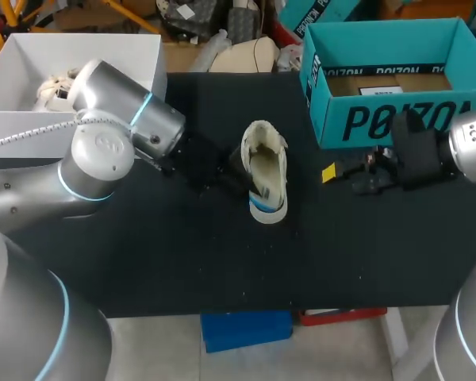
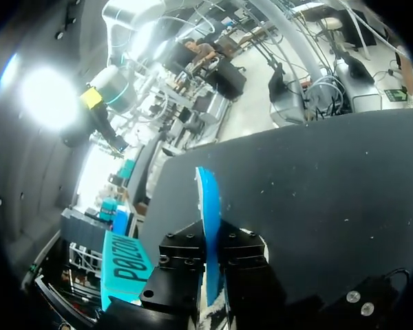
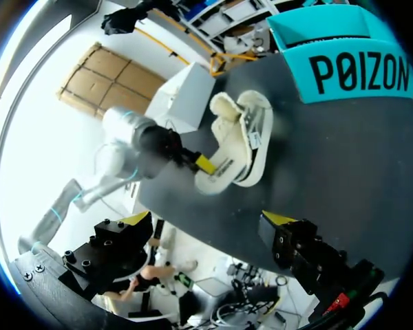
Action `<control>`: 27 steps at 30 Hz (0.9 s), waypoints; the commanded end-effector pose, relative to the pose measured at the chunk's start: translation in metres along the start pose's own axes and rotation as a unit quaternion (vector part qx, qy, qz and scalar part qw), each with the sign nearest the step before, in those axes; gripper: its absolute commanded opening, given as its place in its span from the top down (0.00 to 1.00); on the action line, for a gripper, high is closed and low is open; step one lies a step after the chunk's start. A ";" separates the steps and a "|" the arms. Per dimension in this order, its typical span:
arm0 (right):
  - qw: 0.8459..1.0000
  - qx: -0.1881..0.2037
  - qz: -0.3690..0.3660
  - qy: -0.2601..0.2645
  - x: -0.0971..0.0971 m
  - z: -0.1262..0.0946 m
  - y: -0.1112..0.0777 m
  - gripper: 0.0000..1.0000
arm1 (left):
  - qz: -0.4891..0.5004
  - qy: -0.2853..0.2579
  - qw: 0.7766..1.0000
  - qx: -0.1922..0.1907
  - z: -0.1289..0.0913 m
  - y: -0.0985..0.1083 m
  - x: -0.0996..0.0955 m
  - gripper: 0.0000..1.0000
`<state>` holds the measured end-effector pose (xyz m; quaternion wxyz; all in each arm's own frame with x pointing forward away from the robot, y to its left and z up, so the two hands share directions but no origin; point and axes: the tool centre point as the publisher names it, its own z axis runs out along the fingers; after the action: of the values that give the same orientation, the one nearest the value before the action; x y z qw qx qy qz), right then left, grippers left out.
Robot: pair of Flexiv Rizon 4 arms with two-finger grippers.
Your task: Take the shoe out of the shoebox, open the shoe tongue, remove and reinsert the insole, then place the shoe into the shoebox
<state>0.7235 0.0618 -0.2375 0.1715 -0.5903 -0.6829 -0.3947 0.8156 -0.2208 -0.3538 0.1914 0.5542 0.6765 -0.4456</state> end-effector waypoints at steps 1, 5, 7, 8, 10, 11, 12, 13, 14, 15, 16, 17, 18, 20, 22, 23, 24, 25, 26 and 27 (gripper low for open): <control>1.000 0.001 0.000 -0.002 0.001 0.000 0.000 0.00 | -0.003 0.001 1.000 -0.013 0.008 0.015 -0.001 1.00; 1.000 0.001 0.000 -0.002 0.001 0.000 0.000 0.00 | -0.002 0.005 0.999 -0.044 0.009 0.030 -0.004 1.00; 1.000 0.001 0.000 -0.002 0.001 0.000 0.000 0.00 | -0.012 -0.002 0.998 -0.057 0.009 0.037 -0.006 1.00; 1.000 0.001 0.000 -0.002 0.001 0.000 0.000 0.00 | -0.014 -0.003 0.998 -0.061 0.009 0.039 -0.007 1.00; 1.000 0.001 0.000 -0.002 0.001 0.000 0.000 0.00 | -0.018 0.000 0.997 -0.075 0.009 0.044 -0.007 1.00; 1.000 0.001 0.000 -0.002 0.001 0.000 0.000 0.00 | -0.020 0.003 0.997 -0.080 0.009 0.048 -0.007 1.00; 1.000 0.001 0.000 -0.002 0.001 0.000 0.000 0.00 | -0.021 0.004 0.996 -0.084 0.008 0.051 -0.007 1.00; 1.000 0.001 0.000 -0.002 0.001 0.000 0.000 0.00 | -0.022 0.004 0.996 -0.087 0.008 0.053 -0.007 1.00; 1.000 0.001 0.000 -0.002 0.001 0.000 0.000 0.00 | -0.023 0.007 0.996 -0.089 0.008 0.055 -0.006 1.00; 1.000 0.001 0.000 -0.002 0.001 0.000 0.000 0.00 | -0.022 0.010 0.996 -0.091 0.007 0.057 -0.006 1.00; 1.000 0.001 0.000 -0.002 0.001 0.000 0.000 0.00 | -0.021 0.014 0.995 -0.091 0.007 0.059 -0.006 1.00; 1.000 0.001 0.000 -0.002 0.001 0.000 0.000 0.00 | -0.021 0.014 0.995 -0.092 0.007 0.060 -0.005 1.00; 1.000 0.001 0.000 -0.002 0.001 0.000 0.000 0.00 | -0.022 0.015 0.995 -0.091 0.007 0.061 -0.005 1.00; 1.000 0.001 0.000 -0.002 0.001 0.000 0.000 0.00 | -0.023 0.020 0.995 -0.094 0.007 0.063 -0.004 1.00; 1.000 0.001 0.000 -0.002 0.001 0.000 0.000 0.00 | -0.024 0.028 0.995 -0.096 0.007 0.065 -0.003 1.00; 1.000 0.001 0.000 -0.002 0.001 0.000 0.000 0.00 | -0.023 0.033 0.995 -0.096 0.007 0.065 -0.003 1.00; 1.000 0.001 0.000 -0.002 0.001 0.000 0.000 0.00 | -0.020 0.040 0.994 -0.096 0.007 0.066 -0.003 1.00; 1.000 0.001 0.000 -0.002 0.001 0.000 0.000 0.00 | -0.016 0.049 0.994 -0.095 0.008 0.066 -0.003 1.00; 1.000 0.001 0.000 -0.002 0.001 0.000 0.000 0.00 | -0.012 0.058 0.994 -0.095 0.009 0.067 -0.002 1.00; 1.000 0.001 0.000 -0.002 0.001 0.000 0.000 0.00 | 0.008 0.078 0.992 -0.103 0.010 0.067 -0.002 1.00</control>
<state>0.7235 0.0617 -0.2374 0.1716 -0.5903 -0.6829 -0.3947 0.8698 -0.2264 -0.3859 0.2110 0.5480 0.7273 -0.3551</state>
